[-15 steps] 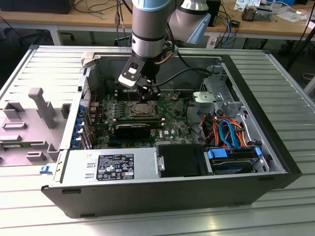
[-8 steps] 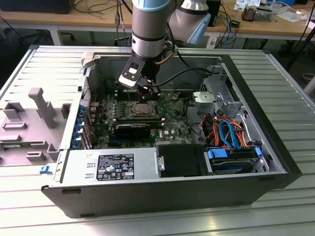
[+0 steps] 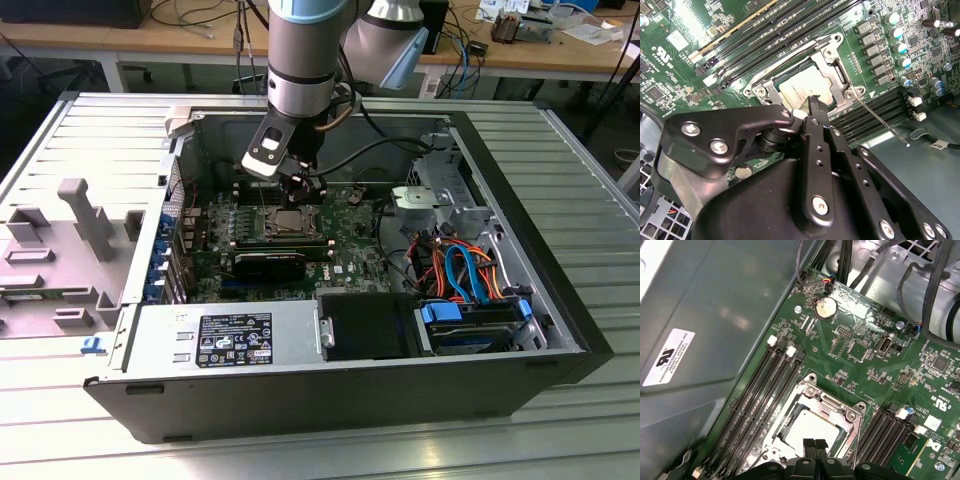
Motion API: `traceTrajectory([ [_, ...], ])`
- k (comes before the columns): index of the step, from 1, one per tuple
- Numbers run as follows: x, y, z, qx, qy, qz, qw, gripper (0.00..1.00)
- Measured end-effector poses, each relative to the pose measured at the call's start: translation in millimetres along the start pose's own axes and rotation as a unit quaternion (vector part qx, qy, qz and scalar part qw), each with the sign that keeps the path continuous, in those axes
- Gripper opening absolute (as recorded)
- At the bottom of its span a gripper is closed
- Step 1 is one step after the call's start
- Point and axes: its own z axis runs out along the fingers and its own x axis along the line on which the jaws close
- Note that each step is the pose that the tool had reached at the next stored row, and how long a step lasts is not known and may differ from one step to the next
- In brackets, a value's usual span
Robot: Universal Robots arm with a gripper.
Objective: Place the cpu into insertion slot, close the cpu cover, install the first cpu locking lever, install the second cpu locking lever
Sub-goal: 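Install the first cpu locking lever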
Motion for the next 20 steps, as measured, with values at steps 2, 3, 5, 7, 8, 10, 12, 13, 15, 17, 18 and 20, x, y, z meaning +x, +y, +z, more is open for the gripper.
traceTrajectory([
  [2, 0.0, 0.0, 0.0, 0.0001, -0.0001, -0.002, 1.0000, 0.11],
  [3, 0.0, 0.0, 0.0, 0.0001, 0.0000, -0.002, 1.0000, 0.11],
  [5, 0.0, 0.0, 0.0, 0.0001, -0.0001, -0.003, 1.0000, 0.11],
  [7, 0.0, 0.0, 0.0, 0.0001, -0.0001, -0.004, 1.0000, 0.11],
  [8, 0.0, 0.0, 0.0, 0.0002, -0.0001, -0.004, 1.0000, 0.11],
  [10, 0.0, 0.0, 0.0, 0.0003, -0.0002, -0.004, 1.0000, 0.11],
  [12, 0.0, 0.0, 0.0, 0.0003, -0.0003, -0.005, 1.0000, 0.11],
  [13, 0.0, 0.0, 0.0, 0.0004, -0.0003, -0.005, 1.0000, 0.11],
  [15, 0.0, 0.0, 0.0, 0.0004, -0.0003, -0.005, 1.0000, 0.11],
  [17, 0.0, 0.0, 0.0, 0.0004, -0.0003, -0.006, 1.0000, 0.11],
  [18, 0.0, 0.0, 0.0, 0.0004, -0.0004, -0.006, 1.0000, 0.11],
  [20, 0.0, 0.0, -0.1, 0.0005, -0.0004, -0.007, 1.0000, 0.11],
])
